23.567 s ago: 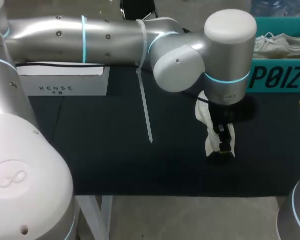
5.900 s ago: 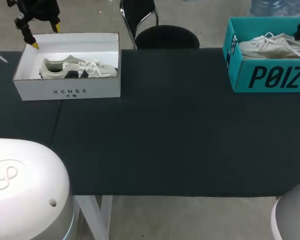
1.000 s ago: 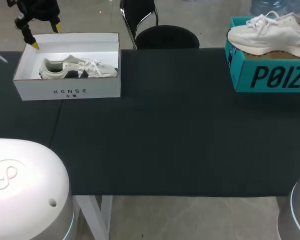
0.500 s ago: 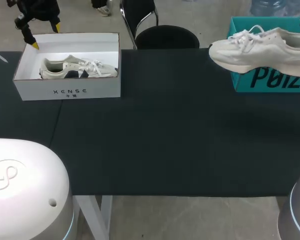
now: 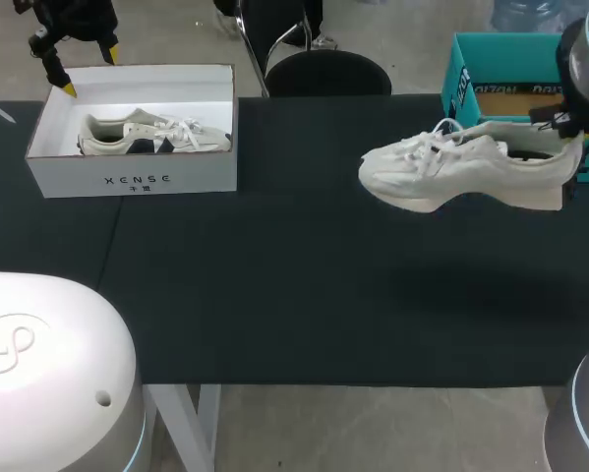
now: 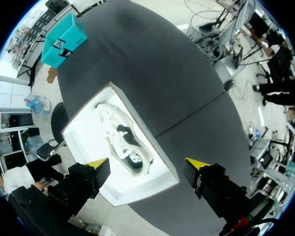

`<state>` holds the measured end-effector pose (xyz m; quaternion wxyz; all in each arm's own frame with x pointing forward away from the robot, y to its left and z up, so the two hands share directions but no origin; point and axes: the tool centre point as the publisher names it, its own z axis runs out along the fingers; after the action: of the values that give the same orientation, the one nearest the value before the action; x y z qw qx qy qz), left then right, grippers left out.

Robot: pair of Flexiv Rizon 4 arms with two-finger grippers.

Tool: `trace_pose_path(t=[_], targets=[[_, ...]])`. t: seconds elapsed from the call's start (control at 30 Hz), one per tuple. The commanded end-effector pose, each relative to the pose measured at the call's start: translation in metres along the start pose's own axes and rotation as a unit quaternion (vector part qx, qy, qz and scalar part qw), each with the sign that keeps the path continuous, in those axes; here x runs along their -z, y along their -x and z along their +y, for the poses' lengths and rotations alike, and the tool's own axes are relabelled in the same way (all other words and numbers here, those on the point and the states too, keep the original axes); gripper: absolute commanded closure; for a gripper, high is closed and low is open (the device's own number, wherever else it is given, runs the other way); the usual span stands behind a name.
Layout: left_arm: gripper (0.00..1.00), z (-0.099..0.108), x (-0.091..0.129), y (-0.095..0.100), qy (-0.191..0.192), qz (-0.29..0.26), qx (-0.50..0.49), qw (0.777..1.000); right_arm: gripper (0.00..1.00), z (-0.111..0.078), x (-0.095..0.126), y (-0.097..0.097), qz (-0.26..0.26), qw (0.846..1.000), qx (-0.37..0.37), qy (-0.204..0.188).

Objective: Take the shoe out of the shoebox, open the shoe tongue, remove and reinsert the insole, then place the shoe into the shoebox

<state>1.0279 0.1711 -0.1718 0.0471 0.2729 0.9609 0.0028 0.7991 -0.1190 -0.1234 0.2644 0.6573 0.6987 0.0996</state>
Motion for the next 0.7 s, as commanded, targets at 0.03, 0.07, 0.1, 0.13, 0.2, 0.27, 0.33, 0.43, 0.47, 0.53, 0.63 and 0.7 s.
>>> trace_pose_path(t=[0.03, 0.07, 0.1, 0.13, 0.2, 0.27, 0.33, 0.43, 0.47, 0.53, 0.63, 0.7], targets=[[0.0, 0.0, 0.0, -0.001, 0.001, 0.0, 0.0, 1.0, 1.0, -0.016, -0.02, -0.025, -0.002, 0.988, 0.026, 0.153], [0.0, 0.0, 0.0, -0.001, 0.001, 0.0, 0.0, 1.0, 1.0, -0.018, -0.022, -0.028, -0.001, 0.987, 0.027, 0.158], [0.0, 0.0, 0.0, -0.001, 0.001, 0.0, 0.0, 1.0, 1.0, -0.022, -0.027, -0.033, -0.003, 0.986, 0.036, 0.16], [0.0, 0.0, 0.0, -0.001, 0.001, 0.0, 0.0, 1.0, 1.0, -0.024, -0.031, -0.037, -0.006, 0.987, 0.044, 0.158], [0.0, 0.0, 0.0, -0.001, 0.001, 0.0, 0.0, 1.0, 1.0, -0.034, -0.044, -0.046, -0.005, 0.987, 0.04, 0.157], [0.0, 0.0, 0.0, -0.001, 0.001, 0.0, 0.0, 1.0, 1.0, -0.039, -0.052, -0.051, -0.012, 0.987, 0.037, 0.159], [0.0, 0.0, 0.0, -0.001, 0.001, 0.0, 0.0, 1.0, 1.0, -0.044, -0.06, -0.054, -0.009, 0.987, 0.024, 0.156], [0.0, 0.0, 0.0, -0.001, 0.001, 0.0, 0.0, 1.0, 1.0, -0.048, -0.07, -0.061, 0.001, 0.988, 0.02, 0.156], [0.0, 0.0, 0.0, -0.001, 0.001, 0.0, 0.0, 1.0, 1.0, -0.048, -0.075, -0.064, 0.004, 0.988, 0.017, 0.154], [0.0, 0.0, 0.0, -0.001, 0.001, 0.0, 0.0, 1.0, 1.0, -0.049, -0.083, -0.069, 0.005, 0.989, 0.016, 0.145], [0.0, 0.0, 0.0, -0.001, 0.001, 0.0, 0.0, 1.0, 1.0, -0.048, -0.098, -0.076, 0.011, 0.99, 0.012, 0.141], [0.0, 0.0, 0.0, -0.001, 0.001, 0.0, 0.0, 1.0, 1.0, -0.046, -0.106, -0.082, 0.014, 0.991, 0.018, 0.13]])
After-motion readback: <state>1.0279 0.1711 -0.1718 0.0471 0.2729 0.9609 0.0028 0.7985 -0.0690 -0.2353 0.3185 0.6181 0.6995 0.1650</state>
